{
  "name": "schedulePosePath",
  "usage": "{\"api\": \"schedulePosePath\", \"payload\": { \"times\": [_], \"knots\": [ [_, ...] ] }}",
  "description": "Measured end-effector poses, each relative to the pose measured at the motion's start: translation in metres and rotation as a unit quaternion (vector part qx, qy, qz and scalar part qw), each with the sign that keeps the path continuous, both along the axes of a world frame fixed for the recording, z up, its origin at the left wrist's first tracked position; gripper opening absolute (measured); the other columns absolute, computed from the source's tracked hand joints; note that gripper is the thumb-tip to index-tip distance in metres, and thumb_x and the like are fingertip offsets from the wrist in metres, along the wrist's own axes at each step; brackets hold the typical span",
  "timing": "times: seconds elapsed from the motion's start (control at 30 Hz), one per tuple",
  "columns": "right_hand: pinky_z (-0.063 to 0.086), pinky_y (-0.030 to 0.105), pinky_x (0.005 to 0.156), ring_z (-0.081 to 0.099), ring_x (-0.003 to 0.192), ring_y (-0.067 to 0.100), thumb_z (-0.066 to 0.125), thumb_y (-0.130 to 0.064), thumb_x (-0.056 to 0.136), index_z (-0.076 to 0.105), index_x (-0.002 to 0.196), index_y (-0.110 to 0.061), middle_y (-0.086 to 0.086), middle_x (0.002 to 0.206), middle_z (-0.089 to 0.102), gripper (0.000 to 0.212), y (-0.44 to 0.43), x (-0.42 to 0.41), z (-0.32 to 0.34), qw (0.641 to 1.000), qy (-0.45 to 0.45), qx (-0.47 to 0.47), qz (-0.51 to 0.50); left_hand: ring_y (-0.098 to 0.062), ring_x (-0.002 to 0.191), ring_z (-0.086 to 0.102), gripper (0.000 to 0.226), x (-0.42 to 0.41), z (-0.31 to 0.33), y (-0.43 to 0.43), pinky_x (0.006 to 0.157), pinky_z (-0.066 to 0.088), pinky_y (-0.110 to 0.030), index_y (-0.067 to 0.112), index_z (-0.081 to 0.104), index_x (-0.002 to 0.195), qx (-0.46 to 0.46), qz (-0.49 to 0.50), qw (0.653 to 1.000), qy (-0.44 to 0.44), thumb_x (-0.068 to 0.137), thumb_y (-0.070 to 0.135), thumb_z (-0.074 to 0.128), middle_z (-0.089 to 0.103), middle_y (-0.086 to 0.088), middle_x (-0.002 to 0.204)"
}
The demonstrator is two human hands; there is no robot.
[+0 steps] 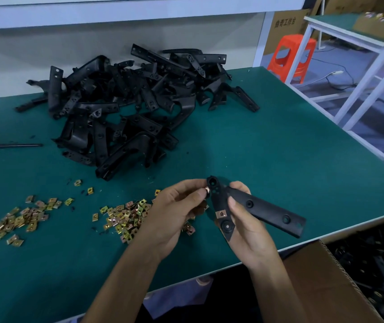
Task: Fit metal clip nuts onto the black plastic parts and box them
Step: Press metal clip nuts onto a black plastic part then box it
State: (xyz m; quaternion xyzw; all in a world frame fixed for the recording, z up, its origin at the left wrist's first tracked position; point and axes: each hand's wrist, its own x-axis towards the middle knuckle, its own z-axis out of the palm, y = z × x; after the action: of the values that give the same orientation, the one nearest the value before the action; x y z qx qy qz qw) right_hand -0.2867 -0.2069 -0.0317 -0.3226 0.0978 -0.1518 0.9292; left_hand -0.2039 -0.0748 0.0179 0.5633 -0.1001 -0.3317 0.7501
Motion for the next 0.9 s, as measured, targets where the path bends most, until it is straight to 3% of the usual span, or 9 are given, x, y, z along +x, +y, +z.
{"api": "schedulePosePath", "payload": {
  "times": [0.3,0.43,0.6,0.77,0.9],
  "knots": [
    [0.057,0.024,0.081,0.069,0.103,0.014,0.067,-0.011,0.088,0.06,0.114,-0.022,0.003,0.116,0.071,0.029,0.0,-0.001,-0.001,1.0,-0.007,0.006,-0.003,-0.009,0.069,0.058,0.024,0.003,-0.003,0.002,0.065,0.047,-0.023,0.015,0.07,0.11,0.023,-0.005,1.0,-0.013,0.089,0.004,0.07,0.065,-0.005,0.086],
    [0.057,0.022,0.072,0.071,0.096,0.01,0.068,-0.013,0.085,0.061,0.112,-0.024,0.001,0.112,0.073,0.03,-0.002,-0.002,-0.001,0.999,-0.009,0.036,-0.007,-0.005,0.065,0.058,0.024,0.006,-0.003,0.007,0.063,0.048,-0.02,0.019,0.071,0.11,0.034,0.003,0.999,-0.016,0.089,0.008,0.071,0.067,0.002,0.082],
    [0.056,0.024,0.08,0.068,0.102,0.014,0.074,-0.016,0.081,0.064,0.111,-0.026,0.003,0.117,0.069,0.033,0.001,0.0,-0.002,1.0,-0.001,-0.003,-0.003,-0.007,0.069,0.059,0.025,0.003,-0.001,0.005,0.068,0.049,-0.022,0.017,0.069,0.112,0.023,-0.008,1.0,-0.016,0.089,0.007,0.071,0.067,-0.003,0.088],
    [0.057,0.026,0.08,0.069,0.101,0.015,0.086,-0.019,0.078,0.062,0.112,-0.022,0.004,0.116,0.068,0.043,0.0,0.001,-0.002,0.999,-0.015,-0.031,0.005,-0.006,0.066,0.057,0.027,0.009,0.0,0.011,0.058,0.047,-0.019,0.022,0.07,0.11,0.068,0.0,0.996,-0.052,0.088,0.007,0.074,0.069,-0.005,0.088],
    [0.059,0.028,0.078,0.07,0.098,0.018,0.077,-0.014,0.08,0.059,0.112,-0.019,0.006,0.113,0.068,0.037,0.001,0.002,-0.001,0.999,-0.008,-0.041,0.014,-0.005,0.058,0.051,0.032,0.016,0.002,0.023,0.053,0.043,-0.017,0.028,0.068,0.113,0.108,-0.03,0.989,-0.098,0.089,0.008,0.074,0.068,0.001,0.08]
  ]
}}
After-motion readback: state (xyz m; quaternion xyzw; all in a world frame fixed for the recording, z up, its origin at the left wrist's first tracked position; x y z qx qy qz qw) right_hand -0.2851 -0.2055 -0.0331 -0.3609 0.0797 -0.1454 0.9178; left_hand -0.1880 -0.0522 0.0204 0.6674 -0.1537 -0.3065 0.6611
